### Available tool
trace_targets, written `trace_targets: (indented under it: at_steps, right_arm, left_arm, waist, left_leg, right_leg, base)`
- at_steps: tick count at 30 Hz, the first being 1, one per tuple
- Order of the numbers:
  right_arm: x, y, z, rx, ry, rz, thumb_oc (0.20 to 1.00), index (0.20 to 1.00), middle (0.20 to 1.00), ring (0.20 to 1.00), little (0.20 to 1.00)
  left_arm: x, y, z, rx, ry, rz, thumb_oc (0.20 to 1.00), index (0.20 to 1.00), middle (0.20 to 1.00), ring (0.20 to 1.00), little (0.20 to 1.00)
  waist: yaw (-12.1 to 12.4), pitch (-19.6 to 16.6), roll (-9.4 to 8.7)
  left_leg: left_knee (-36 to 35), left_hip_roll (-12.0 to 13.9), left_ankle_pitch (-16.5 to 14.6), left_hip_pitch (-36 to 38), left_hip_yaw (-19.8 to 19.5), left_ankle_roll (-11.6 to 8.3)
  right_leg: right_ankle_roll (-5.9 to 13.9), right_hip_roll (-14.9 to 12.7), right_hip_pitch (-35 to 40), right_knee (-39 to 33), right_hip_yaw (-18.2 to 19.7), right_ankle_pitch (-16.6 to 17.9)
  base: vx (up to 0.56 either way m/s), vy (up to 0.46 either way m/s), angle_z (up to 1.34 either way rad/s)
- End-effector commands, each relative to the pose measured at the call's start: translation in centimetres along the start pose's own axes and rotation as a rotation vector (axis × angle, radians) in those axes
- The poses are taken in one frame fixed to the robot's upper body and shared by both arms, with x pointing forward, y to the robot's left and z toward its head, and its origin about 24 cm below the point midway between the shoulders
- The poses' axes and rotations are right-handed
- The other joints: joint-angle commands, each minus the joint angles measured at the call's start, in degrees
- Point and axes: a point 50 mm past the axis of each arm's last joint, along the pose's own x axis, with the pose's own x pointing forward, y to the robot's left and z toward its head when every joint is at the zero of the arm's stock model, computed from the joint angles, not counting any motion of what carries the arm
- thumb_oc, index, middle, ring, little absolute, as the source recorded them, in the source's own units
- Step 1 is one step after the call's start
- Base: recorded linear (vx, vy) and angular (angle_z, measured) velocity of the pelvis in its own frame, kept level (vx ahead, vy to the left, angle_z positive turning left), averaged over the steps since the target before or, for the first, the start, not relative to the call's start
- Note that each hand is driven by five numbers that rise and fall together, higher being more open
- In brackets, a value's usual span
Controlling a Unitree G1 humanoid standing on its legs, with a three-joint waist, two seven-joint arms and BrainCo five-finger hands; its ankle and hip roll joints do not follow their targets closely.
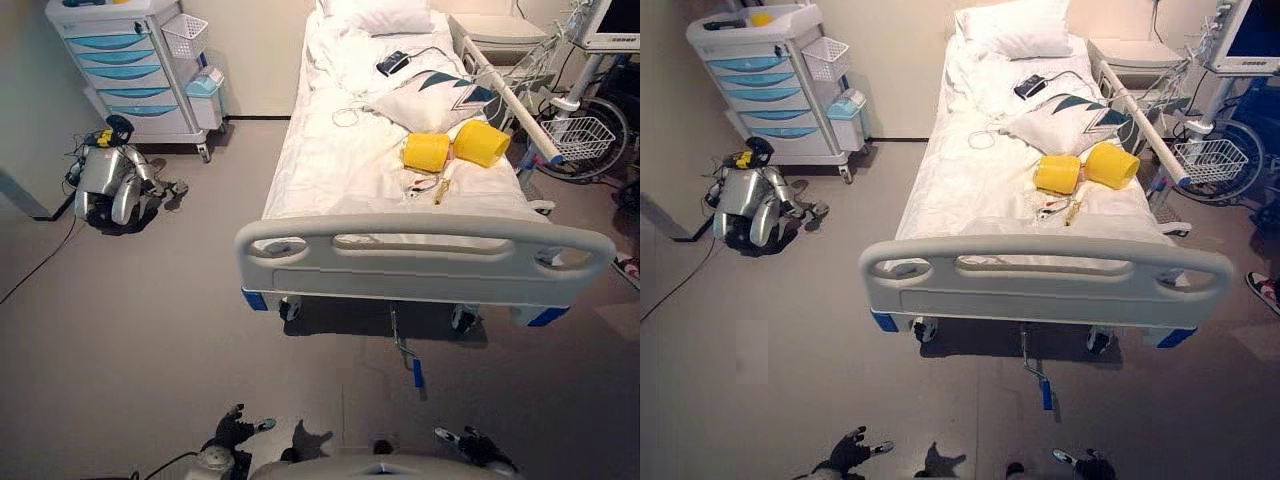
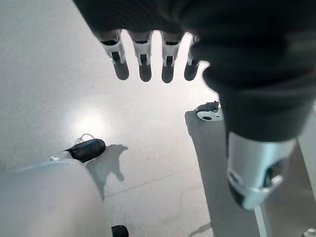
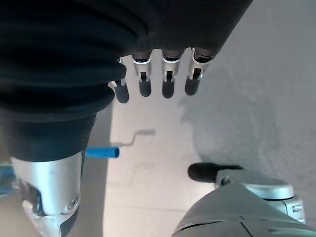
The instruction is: Raise the hospital bed
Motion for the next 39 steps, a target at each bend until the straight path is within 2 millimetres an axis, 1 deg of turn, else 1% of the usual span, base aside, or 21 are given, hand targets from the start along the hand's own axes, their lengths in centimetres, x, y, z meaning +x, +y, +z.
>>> trace_targets:
  at_steps: [1, 4, 7, 9, 11, 12, 13, 14, 19, 20, 22, 23, 24, 25, 26, 27, 28, 30, 35, 37, 39]
  right_arm:
    - [0.4, 0.4, 2.3, -0.043, -0.058, 0.019, 1.000, 1.000, 1.000, 1.000, 1.000]
    - [0.4, 0.4, 2.3, -0.040, -0.057, 0.019, 1.000, 1.000, 1.000, 1.000, 1.000]
    - [0.4, 0.4, 2.5, -0.037, -0.062, 0.019, 1.000, 1.000, 1.000, 1.000, 1.000]
    - [0.4, 0.3, 2.8, -0.015, -0.071, 0.017, 1.000, 1.000, 1.000, 1.000, 1.000]
    - [0.5, 0.3, 4.1, 0.020, -0.110, 0.010, 1.000, 1.000, 1.000, 1.000, 1.000]
    - [0.5, 0.3, 4.1, 0.020, -0.110, 0.010, 1.000, 1.000, 1.000, 1.000, 1.000]
    - [0.5, 0.4, 4.8, 0.021, -0.134, 0.010, 1.000, 1.000, 1.000, 1.000, 1.000]
    - [0.6, 0.3, 6.3, 0.029, -0.175, -0.002, 1.000, 1.000, 1.000, 1.000, 1.000]
    - [0.5, -0.1, 11.1, 0.033, -0.294, -0.024, 1.000, 1.000, 1.000, 1.000, 1.000]
    - [0.5, -0.1, 11.1, 0.033, -0.294, -0.024, 1.000, 1.000, 1.000, 1.000, 1.000]
    - [0.3, -0.6, 13.7, 0.060, -0.356, -0.054, 1.000, 1.000, 1.000, 1.000, 1.000]
    - [0.3, -0.6, 13.7, 0.060, -0.357, -0.054, 1.000, 1.000, 1.000, 1.000, 1.000]
    - [0.0, -0.9, 15.8, 0.070, -0.406, -0.074, 1.000, 1.000, 1.000, 1.000, 1.000]
    - [-0.3, -0.8, 16.9, 0.074, -0.435, -0.079, 1.000, 1.000, 1.000, 1.000, 1.000]
    - [-0.3, -0.8, 16.9, 0.074, -0.435, -0.079, 1.000, 1.000, 1.000, 1.000, 1.000]
    - [-0.4, -1.0, 17.7, 0.078, -0.454, -0.090, 1.000, 1.000, 1.000, 1.000, 1.000]
    - [-0.9, -1.5, 19.6, 0.105, -0.499, -0.110, 1.000, 1.000, 1.000, 1.000, 1.000]
    - [-1.4, -2.1, 21.4, 0.137, -0.540, -0.134, 1.000, 1.000, 1.000, 1.000, 1.000]
    - [-2.7, -3.1, 24.6, 0.193, -0.633, -0.164, 1.000, 1.000, 1.000, 1.000, 1.000]
    - [-3.3, -3.3, 25.8, 0.226, -0.677, -0.168, 1.000, 1.000, 1.000, 1.000, 1.000]
    - [-3.8, -3.2, 26.7, 0.240, -0.711, -0.160, 1.000, 1.000, 1.000, 1.000, 1.000]
  left_arm:
    - [0.7, 0.8, 2.9, -0.001, -0.094, 0.019, 1.000, 1.000, 1.000, 1.000, 1.000]
    - [0.6, 0.6, 2.5, -0.007, -0.074, 0.007, 1.000, 1.000, 1.000, 1.000, 1.000]
    - [0.6, 0.7, 2.6, -0.012, -0.077, 0.015, 1.000, 1.000, 1.000, 1.000, 1.000]
    - [0.7, 0.8, 2.5, -0.026, -0.070, 0.025, 1.000, 1.000, 1.000, 1.000, 1.000]
    - [0.8, 1.2, 3.2, -0.059, -0.091, 0.041, 1.000, 1.000, 1.000, 1.000, 1.000]
    - [0.8, 1.2, 3.2, -0.059, -0.091, 0.041, 1.000, 1.000, 1.000, 1.000, 1.000]
    - [0.8, 1.3, 3.4, -0.067, -0.094, 0.048, 1.000, 1.000, 1.000, 1.000, 1.000]
    - [0.9, 1.5, 3.9, -0.070, -0.111, 0.055, 1.000, 1.000, 1.000, 1.000, 1.000]
    - [1.1, 1.7, 6.8, -0.089, -0.204, 0.073, 1.000, 1.000, 1.000, 1.000, 1.000]
    - [1.1, 1.7, 6.9, -0.089, -0.204, 0.073, 1.000, 1.000, 1.000, 1.000, 1.000]
    - [1.1, 1.7, 8.4, -0.095, -0.262, 0.070, 1.000, 1.000, 1.000, 1.000, 1.000]
    - [1.1, 1.7, 8.4, -0.095, -0.262, 0.070, 1.000, 1.000, 1.000, 1.000, 1.000]
    - [1.0, 1.7, 9.7, -0.119, -0.308, 0.076, 1.000, 1.000, 1.000, 1.000, 1.000]
    - [1.0, 1.8, 10.2, -0.126, -0.320, 0.084, 1.000, 1.000, 1.000, 1.000, 1.000]
    - [1.0, 1.8, 10.2, -0.126, -0.321, 0.084, 1.000, 1.000, 1.000, 1.000, 1.000]
    - [1.0, 1.8, 10.7, -0.128, -0.336, 0.088, 1.000, 1.000, 1.000, 1.000, 1.000]
    - [0.8, 1.9, 11.9, -0.148, -0.379, 0.089, 1.000, 1.000, 1.000, 1.000, 1.000]
    - [0.7, 2.0, 12.7, -0.159, -0.410, 0.096, 1.000, 1.000, 1.000, 1.000, 1.000]
    - [0.0, 2.6, 14.1, -0.242, -0.490, 0.113, 1.000, 1.000, 1.000, 1.000, 1.000]
    - [-0.2, 2.8, 14.1, -0.291, -0.498, 0.123, 1.000, 1.000, 1.000, 1.000, 1.000]
    - [-0.3, 3.0, 13.9, -0.299, -0.500, 0.130, 1.000, 1.000, 1.000, 1.000, 1.000]
  waist:
    - [1.10, 2.22, -2.94]
    - [0.97, 2.54, -2.93]
    - [0.84, 3.08, -2.86]
    - [0.68, 3.69, -2.66]
    - [0.55, 5.53, -2.33]
    - [0.55, 5.50, -2.33]
    - [0.53, 6.30, -2.18]
    - [0.53, 8.01, -1.83]
    - [1.03, 13.59, -0.15]
    - [1.03, 13.55, -0.14]
    - [1.13, 16.45, 1.38]
    - [1.12, 16.37, 1.39]
    - [1.23, 18.13, 2.30]
    - [1.30, 18.95, 2.60]
    - [1.33, 18.83, 2.59]
    - [1.37, 19.70, 2.92]
    - [1.36, 21.74, 3.55]
    - [1.53, 23.39, 4.38]
    - [2.20, 23.42, 5.68]
    - [2.40, 23.42, 5.78]
    - [2.40, 23.42, 5.74]
  left_leg:
    - [0.63, -0.96, -1.81, 1.37, -1.26, 0.23]
    - [0.73, -0.93, -1.81, 1.11, -1.39, 0.26]
    - [0.98, -0.82, -1.69, 0.49, -1.55, 0.31]
    - [1.29, -0.72, -1.61, -0.21, -1.51, 0.28]
    - [2.66, -0.65, -1.46, -2.54, -1.50, 0.26]
    - [2.69, -0.65, -1.47, -2.60, -1.50, 0.26]
    - [3.28, -0.60, -1.39, -3.66, -1.49, 0.25]
    - [4.70, -0.61, -1.21, -6.02, -1.61, 0.19]
    - [10.21, -1.42, -1.09, -13.99, -1.84, -0.05]
    - [10.26, -1.42, -1.10, -14.10, -1.84, -0.05]
    - [11.85, -1.86, -0.76, -17.66, -1.89, -0.29]
    - [11.94, -1.86, -0.79, -17.84, -1.90, -0.29]
    - [13.08, -1.75, -0.35, -20.79, -1.99, -0.53]
    - [13.74, -1.71, -0.23, -22.22, -1.79, -0.57]
    - [13.84, -1.72, -0.26, -22.44, -1.76, -0.57]
    - [14.94, -1.74, -0.23, -23.98, -1.62, -0.54]
    - [17.15, -1.70, -0.10, -27.60, -1.60, -0.66]
    - [19.51, -1.37, -0.11, -31.26, -1.50, -0.80]
    - [23.85, -1.26, -0.15, -41.22, -2.42, -1.01]
    - [25.85, -1.21, -0.39, -45.00, -2.63, -0.95]
    - [28.11, -1.12, -1.04, -48.50, -3.08, -0.92]
  right_leg:
    - [6.50, -4.98, 0.20, 1.70, 1.61, 1.11]
    - [6.51, -4.91, -0.18, 1.93, 1.73, 1.13]
    - [6.40, -4.74, -0.97, 2.40, 1.95, 1.07]
    - [6.32, -4.68, -1.89, 2.83, 2.12, 1.03]
    - [6.11, -4.56, -4.52, 4.40, 2.39, 0.99]
    - [6.11, -4.56, -4.58, 4.44, 2.39, 0.98]
    - [6.12, -4.53, -5.84, 5.24, 2.40, 0.97]
    - [5.97, -4.46, -8.23, 6.57, 2.70, 1.08]
    - [5.54, -4.39, -15.94, 11.09, 3.16, 1.20]
    - [5.54, -4.39, -16.04, 11.15, 3.17, 1.19]
    - [5.49, -4.59, -19.79, 13.36, 3.43, 0.89]
    - [5.49, -4.60, -19.98, 13.46, 3.43, 0.86]
    - [5.38, -4.64, -23.59, 15.67, 3.77, 0.68]
    - [5.32, -4.51, -25.31, 16.77, 3.92, 0.57]
    - [5.32, -4.51, -25.56, 16.90, 3.96, 0.54]
    - [5.21, -4.52, -27.09, 18.13, 4.17, 0.34]
    - [5.04, -4.46, -31.07, 20.96, 4.24, 0.24]
    - [4.82, -4.51, -34.81, 23.54, 4.53, -0.37]
    - [4.65, -4.34, -45.03, 28.78, 4.99, -0.99]
    - [4.55, -4.46, -48.34, 30.52, 4.77, -1.27]
    - [4.46, -4.42, -51.43, 32.55, 4.69, -1.89]
  base:
    - [0.07, -0.093, 0.02]
    - [0.00, 0.000, 0.00]
    - [0.00, 0.000, 0.00]
    - [-0.03, -0.005, 0.00]
    - [-0.11, -0.012, -0.03]
    - [-0.12, -0.012, -0.04]
    - [-0.15, -0.010, -0.04]
    - [-0.24, -0.014, -0.04]
    - [-0.19, -0.014, -0.04]
    - [-0.08, -0.008, -0.05]
    - [-0.12, -0.013, -0.01]
    - [-0.20, 0.012, -0.07]
    - [-0.16, -0.002, -0.04]
    - [-0.16, -0.002, 0.00]
    - [-0.09, -0.021, 0.04]
    - [-0.16, -0.040, 0.03]
    - [-0.20, -0.046, 0.00]
    - [-0.17, -0.062, 0.08]
    - [-0.08, -0.039, 0.05]
    - [-0.04, -0.047, 0.02]
    - [-0.02, -0.054, 0.07]
